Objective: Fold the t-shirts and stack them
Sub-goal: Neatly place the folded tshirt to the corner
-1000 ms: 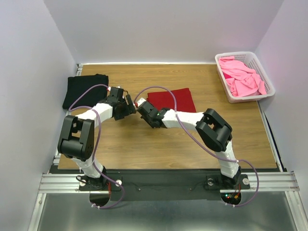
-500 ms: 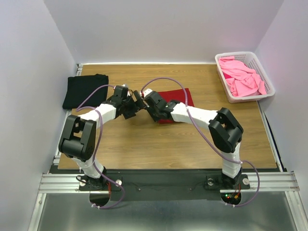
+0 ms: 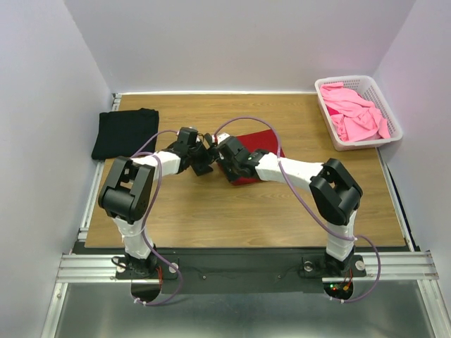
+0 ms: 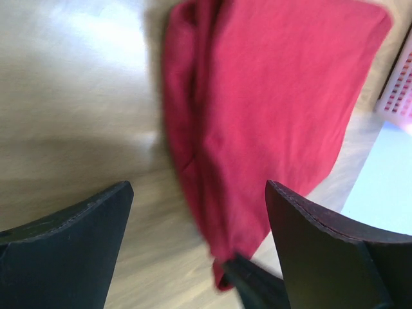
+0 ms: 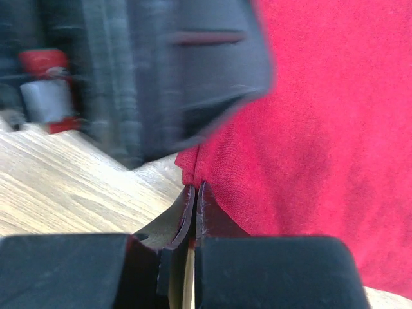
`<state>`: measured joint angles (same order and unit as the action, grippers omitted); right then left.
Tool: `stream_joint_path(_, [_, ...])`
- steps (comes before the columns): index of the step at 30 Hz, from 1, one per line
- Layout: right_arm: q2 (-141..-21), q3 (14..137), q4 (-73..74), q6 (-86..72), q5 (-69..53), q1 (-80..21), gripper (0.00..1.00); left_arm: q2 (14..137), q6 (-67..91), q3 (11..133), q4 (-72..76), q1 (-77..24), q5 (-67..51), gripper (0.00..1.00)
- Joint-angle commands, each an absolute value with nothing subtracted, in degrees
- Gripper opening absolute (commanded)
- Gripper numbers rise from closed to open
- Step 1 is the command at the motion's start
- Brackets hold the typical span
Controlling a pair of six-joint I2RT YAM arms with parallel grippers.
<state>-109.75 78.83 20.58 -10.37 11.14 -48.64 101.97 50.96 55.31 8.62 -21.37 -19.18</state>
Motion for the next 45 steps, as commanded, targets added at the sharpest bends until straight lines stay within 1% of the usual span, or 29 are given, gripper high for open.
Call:
stream_joint_path(1, [-106.0,78.8,15.7,-13.5,10.0,-48.3,0.01,103.7,53.3,57.5,10.7,-23.5,-18.6,0.95])
stream_joint_path(7, [-104.9,78.4,13.5,-16.0,9.1,-48.3,0.01,104.4,57.3,54.4,13.8,-24.3,-17.6,0.88])
stream_joint_path(10, [-104.5,78.2,12.9,-16.6,8.6,-48.4,0.01,105.3,58.2,54.3,14.4,-24.8,-17.5,0.8])
stream_joint_path(11, [-104.6,78.3,12.8,-16.7,8.4,-48.3,0.01,105.6,58.2,54.2,14.6,-24.9,-17.5,0.74])
stream_joint_path(13, [-105.0,78.5,12.7,-17.0,7.2,-48.3,0.01,105.7,57.4,54.2,14.7,-24.9,-16.9,0.66])
stream_joint_path(14, [-105.2,78.5,12.7,-17.0,6.9,-48.3,0.01,105.8,56.7,54.8,14.5,-24.9,-16.5,0.6])
stream_joint_path(15, [-105.4,78.5,12.6,-17.2,6.9,-48.3,0.01,106.0,56.0,55.2,13.9,-24.7,-16.1,0.48])
stream_joint_path(16, [-105.8,78.5,12.6,-17.2,6.5,-48.3,0.01,106.1,54.1,56.5,12.4,-24.8,-15.0,0.4])
stream_joint_path(17, [-105.9,78.5,12.6,-17.1,6.2,-48.4,0.01,106.2,52.9,57.2,11.6,-24.8,-14.4,0.26])
stream_joint_path(19, [-106.1,78.5,12.6,-17.0,5.5,-48.4,0.01,106.3,49.9,58.9,9.4,-24.8,-12.9,0.09])
stream_joint_path(20, [-105.8,78.3,12.6,-16.6,4.2,-48.3,0.09,106.4,48.4,60.8,6.7,-24.7,-11.0,0.01])
stream_joint_path(22, [-104.9,78.0,12.7,-16.2,3.3,-48.3,0.18,106.4,43.2,62.7,4.1,-24.2,-9.0,0.0])
stream_joint_path(23, [-103.9,77.4,12.7,-16.2,3.0,-48.3,0.26,106.3,41.5,64.5,1.6,-23.8,-7.3,0.0])
stream_joint_path(24, [-103.2,77.2,12.7,-16.0,2.7,-48.3,0.32,106.3,37.7,65.6,0.5,-23.5,-6.5,0.0])
stream_joint_path(25, [-102.4,77.0,13.2,-15.9,2.4,-48.3,0.44,106.2,35.6,66.3,-1.4,-22.6,-5.1,0.0])
stream_joint_path(26, [-101.8,76.6,13.5,-15.6,2.4,-48.4,0.5,105.9,33.2,67.3,-2.5,-22.2,-3.9,0.0])
stream_joint_path(28, [-99.7,75.9,15.1,-15.2,2.4,-48.4,0.59,106.0,25.9,71.3,-5.4,-21.4,-1.2,0.0])
stream_joint_path(29, [-99.0,75.6,15.7,-15.0,2.5,-48.3,0.64,106.5,23.6,74.8,-9.1,-20.5,2.4,0.0])
stream_joint_path(30, [-97.3,74.7,17.0,-14.8,2.5,-48.3,0.66,107.0,20.9,76.8,-11.0,-20.0,3.9,0.0])
stream_joint_path(31, [-96.6,74.4,17.7,-14.6,2.7,-48.4,0.72,107.6,15.6,78.9,-14.6,-19.6,7.6,0.0])
stream_joint_path(33, [-93.9,73.1,19.8,-14.1,2.6,-48.3,0.77,109.1,11.4,84.2,-18.0,-17.6,11.8,0.0])
stream_joint_path(34, [-92.9,72.7,20.5,-13.9,2.6,-48.4,0.8,109.4,9.5,85.8,-19.2,-16.7,11.9,0.0])
stream_joint_path(35, [-92.1,72.2,21.1,-13.8,2.8,-48.3,0.86,109.8,6.6,87.3,-21.8,-15.7,12.7,0.0])
stream_joint_path(36, [-91.3,71.6,22.2,-13.4,3.3,-48.3,0.89,110.6,5.2,90.5,-22.8,-14.2,12.7,0.0])
stream_joint_path(37, [-89.8,70.8,22.8,-13.0,3.9,-48.4,0.94,110.8,4.0,92.0,-24.6,-13.5,13.4,0.0])
stream_joint_path(41, [-88.9,69.8,25.8,-11.8,5.0,-48.3,0.96,112.0,-4.4,96.3,-25.1,-11.5,18.5,0.0])
stream_joint_path(45, [-90.4,73.1,30.7,-10.4,5.4,-48.3,0.96,114.6,-11.4,101.5,-26.6,-8.4,22.1,0.0])
